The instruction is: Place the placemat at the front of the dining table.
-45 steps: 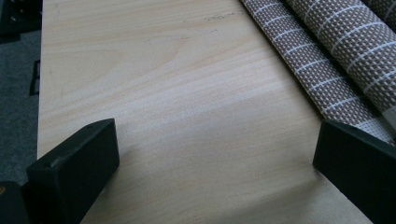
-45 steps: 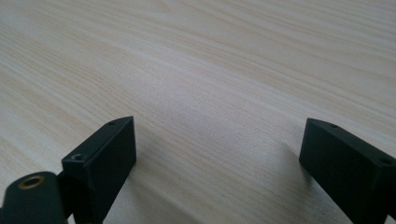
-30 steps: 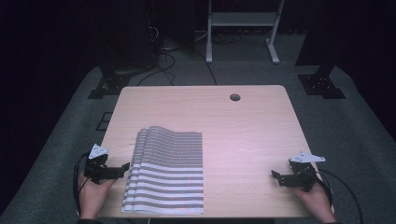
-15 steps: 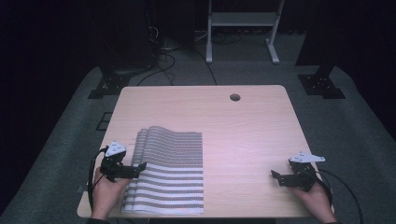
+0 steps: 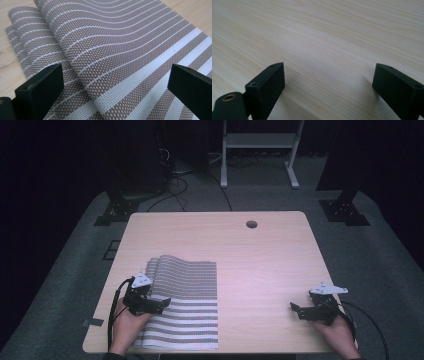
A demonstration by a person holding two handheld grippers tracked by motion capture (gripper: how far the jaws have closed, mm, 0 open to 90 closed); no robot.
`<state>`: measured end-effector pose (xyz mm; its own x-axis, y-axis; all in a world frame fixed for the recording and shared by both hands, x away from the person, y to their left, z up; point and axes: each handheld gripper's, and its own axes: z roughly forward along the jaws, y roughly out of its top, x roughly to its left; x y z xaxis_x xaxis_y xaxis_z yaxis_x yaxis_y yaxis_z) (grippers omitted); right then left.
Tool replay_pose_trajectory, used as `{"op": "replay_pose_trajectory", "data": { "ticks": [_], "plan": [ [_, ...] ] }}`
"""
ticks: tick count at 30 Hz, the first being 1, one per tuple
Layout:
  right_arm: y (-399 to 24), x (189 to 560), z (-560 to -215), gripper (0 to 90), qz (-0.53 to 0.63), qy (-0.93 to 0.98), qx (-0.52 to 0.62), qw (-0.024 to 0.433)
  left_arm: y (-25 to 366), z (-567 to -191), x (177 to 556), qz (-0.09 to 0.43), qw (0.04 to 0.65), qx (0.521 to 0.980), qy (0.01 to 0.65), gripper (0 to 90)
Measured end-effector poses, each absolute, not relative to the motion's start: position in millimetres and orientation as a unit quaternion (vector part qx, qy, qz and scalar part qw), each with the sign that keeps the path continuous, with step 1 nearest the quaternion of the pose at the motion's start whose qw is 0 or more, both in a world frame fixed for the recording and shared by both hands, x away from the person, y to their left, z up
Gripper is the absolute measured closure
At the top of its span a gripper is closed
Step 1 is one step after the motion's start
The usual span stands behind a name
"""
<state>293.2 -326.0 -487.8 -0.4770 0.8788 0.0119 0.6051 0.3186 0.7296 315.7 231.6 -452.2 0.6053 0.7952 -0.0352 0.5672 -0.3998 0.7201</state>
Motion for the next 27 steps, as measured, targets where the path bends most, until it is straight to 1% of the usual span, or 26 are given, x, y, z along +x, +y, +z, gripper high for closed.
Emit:
{"op": "replay_pose_trajectory", "data": {
  "ticks": [7, 14, 15, 16, 18, 19, 23, 25, 27],
  "plan": [
    [-325.9, 293.4, -487.8, 9.6, 0.345, 0.788, 0.47, 0.198, 228.2, -464.7, 319.3, 0.145, 0.345, 0.831, 0.411, 0.0],
    [-325.8, 293.3, -487.8, 9.6, 0.345, 0.789, 0.468, 0.198, 229.5, -468.3, 319.9, 0.135, 0.349, 0.83, 0.414, 0.0],
    [-325.8, 293.3, -487.8, 9.6, 0.345, 0.789, 0.468, 0.198, 230.9, -467.7, 319.9, 0.127, 0.353, 0.83, 0.414, 0.3],
    [-325.8, 293.3, -487.8, 9.6, 0.345, 0.789, 0.468, 0.198, 230.9, -467.7, 319.9, 0.127, 0.353, 0.83, 0.414, 5.7],
    [-325.7, 293.3, -487.8, 9.6, 0.345, 0.789, 0.468, 0.198, 233.9, -465.9, 319.8, 0.121, 0.357, 0.827, 0.417, 10.2],
    [-325.7, 293.3, -487.8, 9.6, 0.345, 0.789, 0.468, 0.198, 235.2, -465.0, 319.8, 0.116, 0.359, 0.826, 0.419, 15.4],
    [-325.5, 293.0, -487.8, 9.6, 0.346, 0.79, 0.467, 0.197, 238.9, -462.6, 319.2, 0.095, 0.368, 0.821, 0.427, 30.2],
    [-325.4, 293.0, -487.8, 9.6, 0.346, 0.79, 0.466, 0.197, 240.0, -461.7, 319.0, 0.085, 0.366, 0.821, 0.429, 40.6],
    [-325.5, 293.0, -487.8, 9.6, 0.346, 0.79, 0.466, 0.196, 241.5, -460.0, 319.5, 0.069, 0.364, 0.823, 0.43, 53.7]
  ]
}}
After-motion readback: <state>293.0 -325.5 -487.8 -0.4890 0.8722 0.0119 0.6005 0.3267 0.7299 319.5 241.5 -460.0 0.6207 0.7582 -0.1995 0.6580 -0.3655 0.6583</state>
